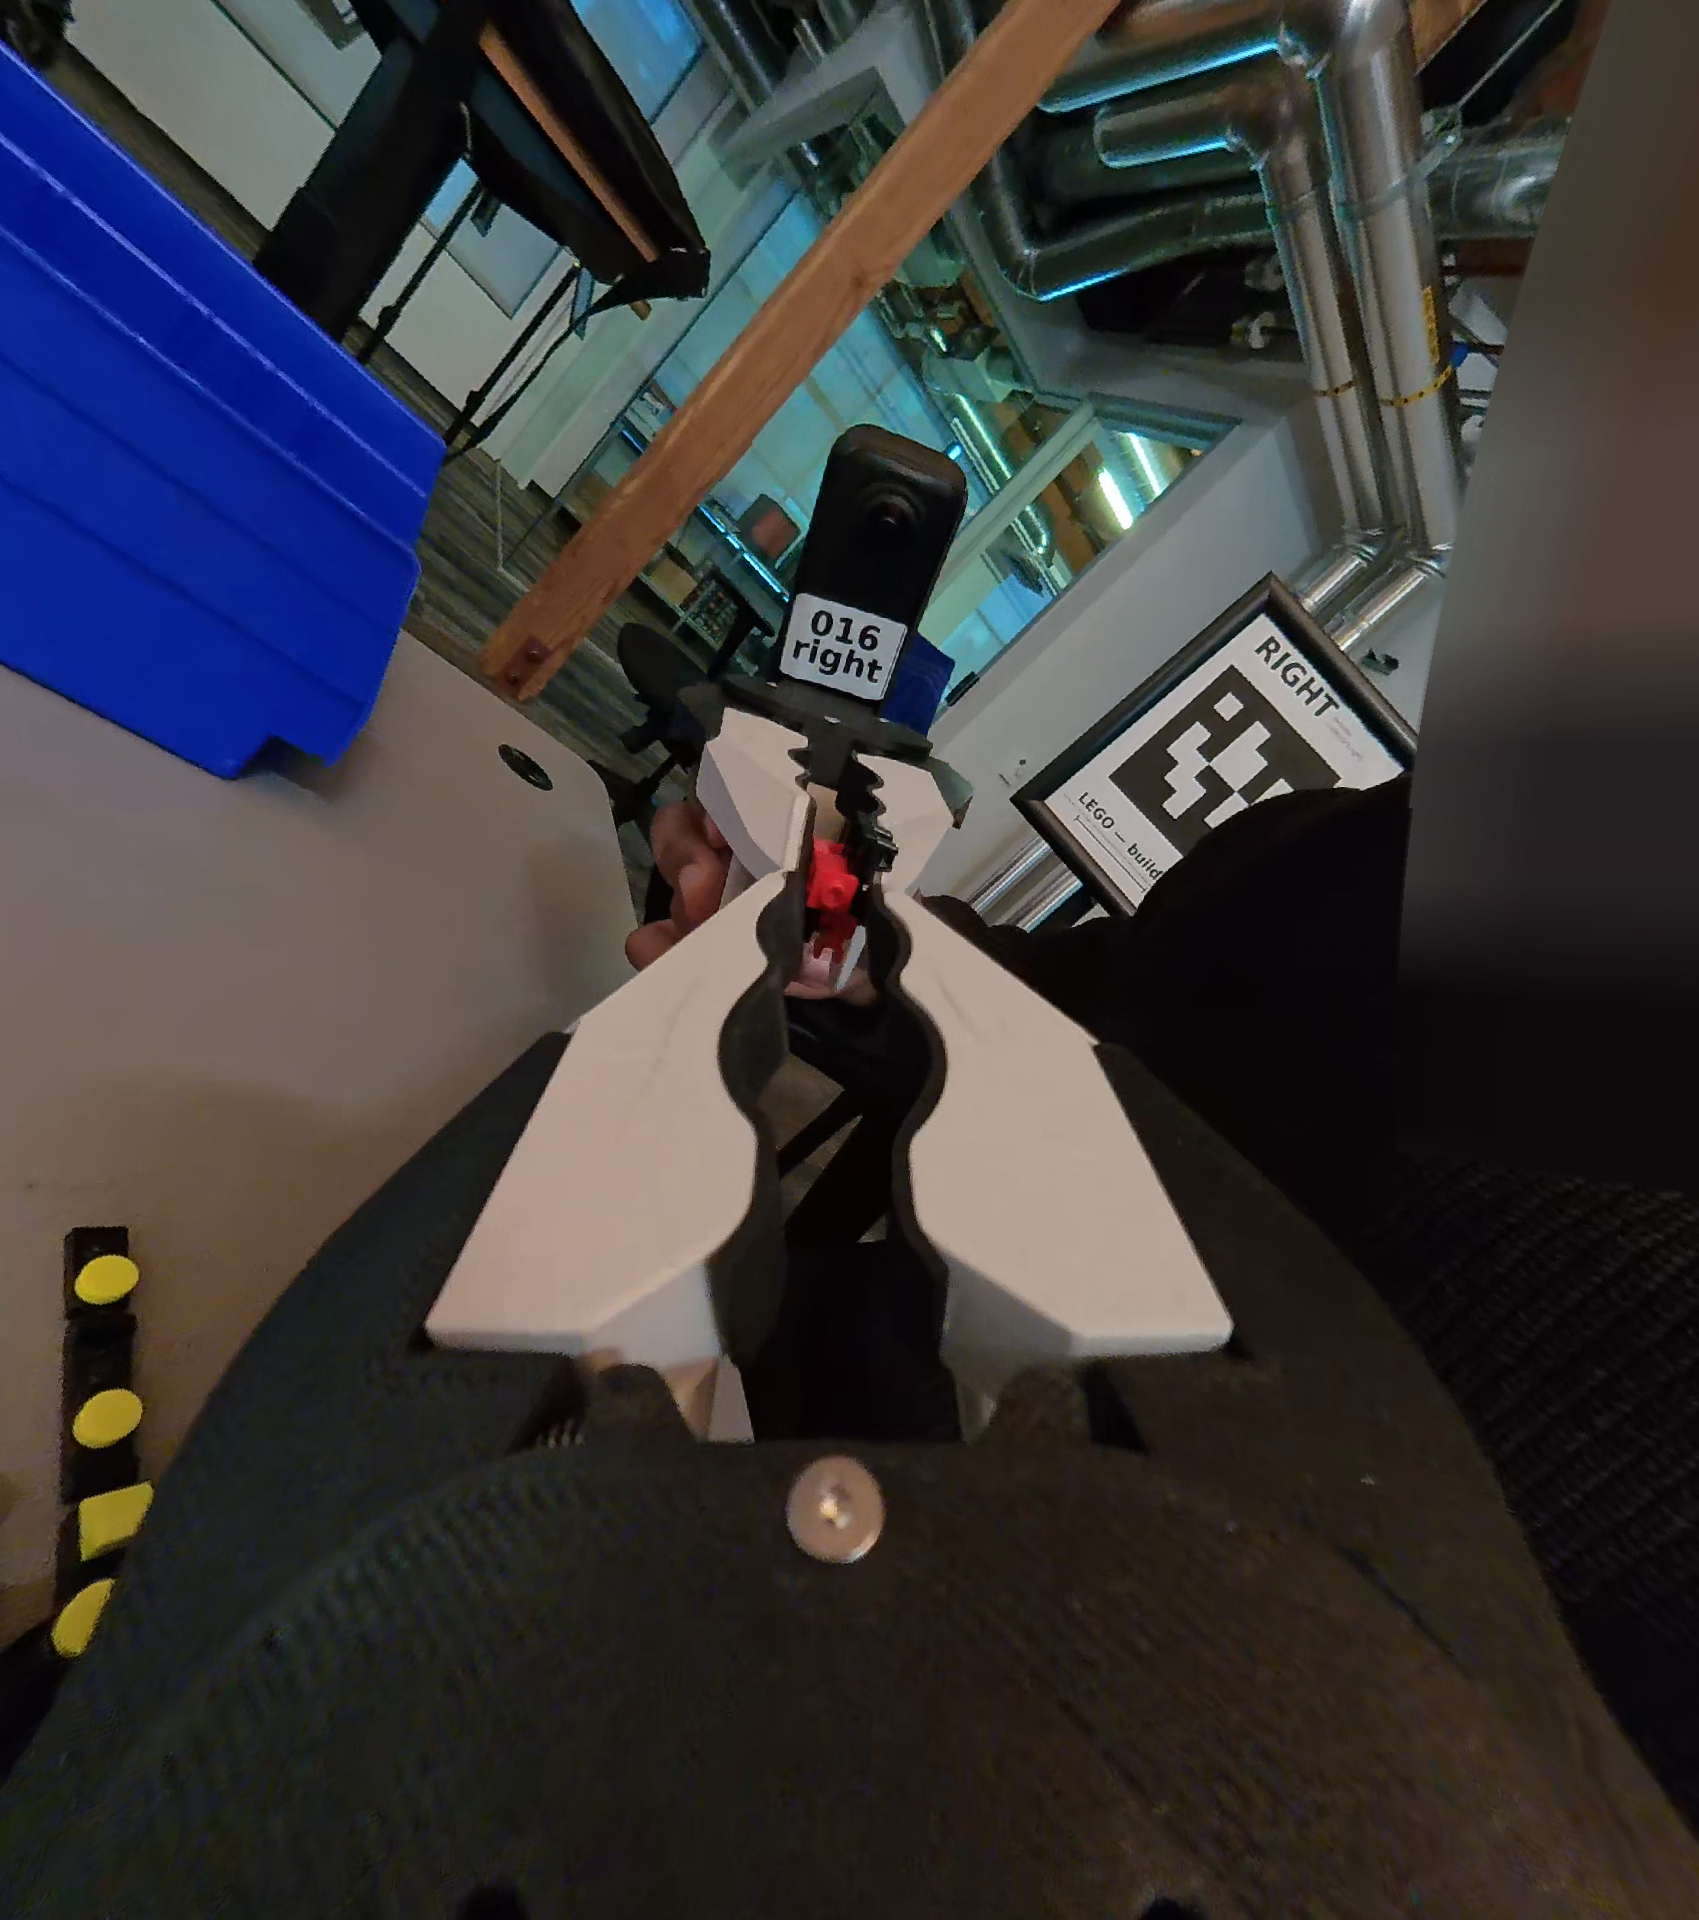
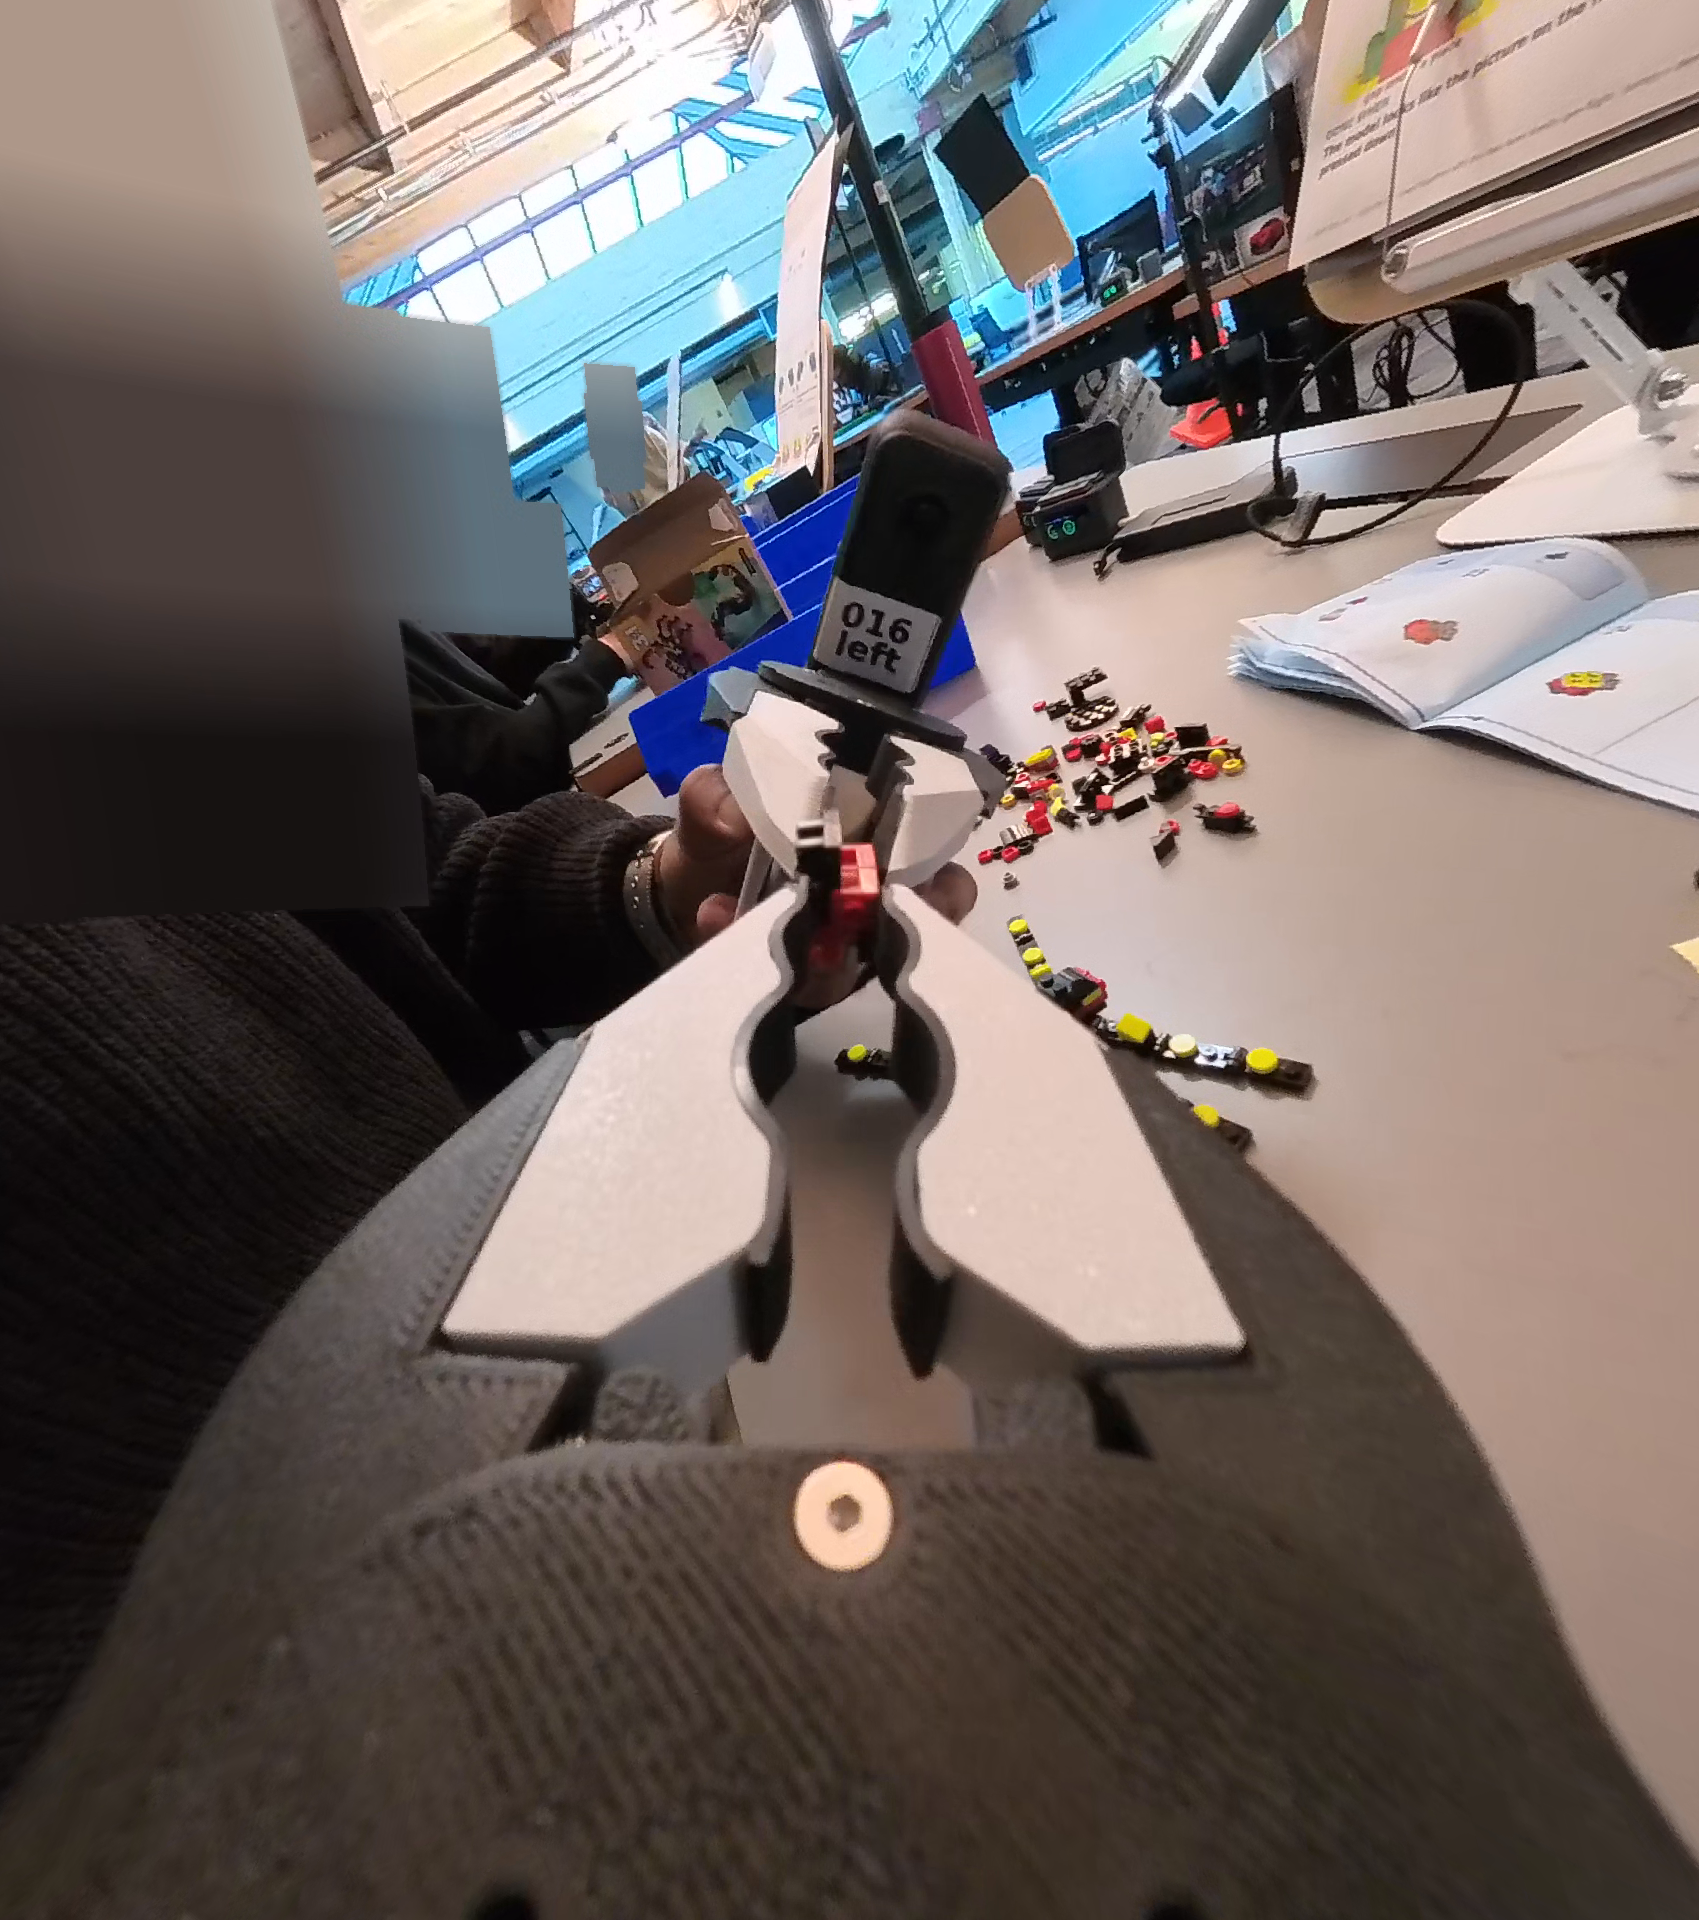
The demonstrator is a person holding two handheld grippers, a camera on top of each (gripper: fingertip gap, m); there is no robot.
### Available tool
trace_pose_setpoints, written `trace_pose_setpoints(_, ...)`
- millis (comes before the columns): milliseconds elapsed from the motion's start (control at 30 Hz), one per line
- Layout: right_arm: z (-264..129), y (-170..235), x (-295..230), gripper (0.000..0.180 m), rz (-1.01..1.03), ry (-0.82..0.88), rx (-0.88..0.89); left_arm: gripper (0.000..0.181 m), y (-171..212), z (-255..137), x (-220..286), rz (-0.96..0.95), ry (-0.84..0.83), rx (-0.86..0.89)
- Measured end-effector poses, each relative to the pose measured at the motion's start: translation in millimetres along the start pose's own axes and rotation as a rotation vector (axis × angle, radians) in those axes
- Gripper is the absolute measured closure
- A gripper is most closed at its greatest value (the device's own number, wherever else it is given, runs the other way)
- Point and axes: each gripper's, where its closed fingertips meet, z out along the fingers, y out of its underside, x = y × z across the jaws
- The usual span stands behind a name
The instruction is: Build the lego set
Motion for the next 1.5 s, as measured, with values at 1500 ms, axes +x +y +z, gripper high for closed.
trace_pose_setpoints(1500, -18, 0, 32, 0.17, -0.667, 0.478, -0.24, 0.163, -5, -4, -33, 0.101, -0.339, 0.015)
